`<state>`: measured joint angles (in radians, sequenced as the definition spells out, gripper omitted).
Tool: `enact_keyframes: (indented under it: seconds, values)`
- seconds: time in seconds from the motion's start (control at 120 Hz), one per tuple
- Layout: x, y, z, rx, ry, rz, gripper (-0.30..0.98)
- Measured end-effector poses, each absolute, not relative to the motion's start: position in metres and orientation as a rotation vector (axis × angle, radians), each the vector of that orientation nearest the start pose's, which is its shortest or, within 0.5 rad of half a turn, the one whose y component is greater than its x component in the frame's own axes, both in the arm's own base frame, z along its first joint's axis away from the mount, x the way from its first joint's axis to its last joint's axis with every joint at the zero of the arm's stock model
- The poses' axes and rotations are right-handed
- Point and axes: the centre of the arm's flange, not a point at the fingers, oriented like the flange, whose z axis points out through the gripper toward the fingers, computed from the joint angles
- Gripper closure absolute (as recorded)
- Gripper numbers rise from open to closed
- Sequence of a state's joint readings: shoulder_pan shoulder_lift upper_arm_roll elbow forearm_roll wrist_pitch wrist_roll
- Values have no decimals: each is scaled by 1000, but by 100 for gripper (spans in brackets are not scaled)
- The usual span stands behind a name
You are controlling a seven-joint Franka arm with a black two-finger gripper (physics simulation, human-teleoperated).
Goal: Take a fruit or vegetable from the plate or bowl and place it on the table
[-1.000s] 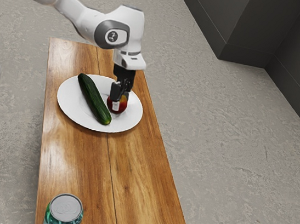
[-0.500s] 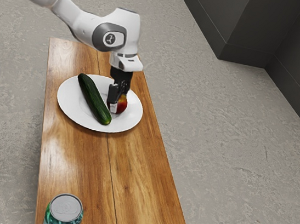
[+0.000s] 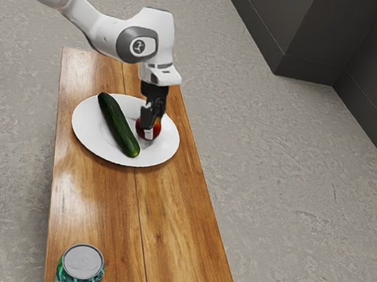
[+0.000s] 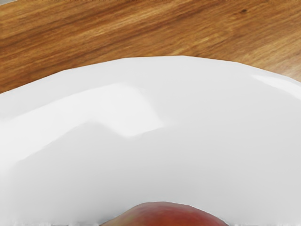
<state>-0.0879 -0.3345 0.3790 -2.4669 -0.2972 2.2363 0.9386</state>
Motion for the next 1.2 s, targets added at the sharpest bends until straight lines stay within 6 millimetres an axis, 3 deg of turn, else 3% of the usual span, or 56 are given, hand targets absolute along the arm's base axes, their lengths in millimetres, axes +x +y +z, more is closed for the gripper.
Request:
enact_keyframes:
  seconds: [0.142, 0.292, 0.467, 0.708, 0.933, 1.15, 1.2]
  values:
    - [426, 123, 426, -3258, 794, -488, 27]
    - [427, 107, 458, -3173, 842, -568, 27]
    - [458, 43, 488, -3056, 1022, -588, 27]
    - [505, -47, 486, -3022, 1230, -561, 27]
    - [496, -119, 478, -3035, 1339, -532, 27]
    - [492, -141, 475, -3086, 1297, -512, 26]
    - [490, -147, 475, -3094, 1299, -506, 19]
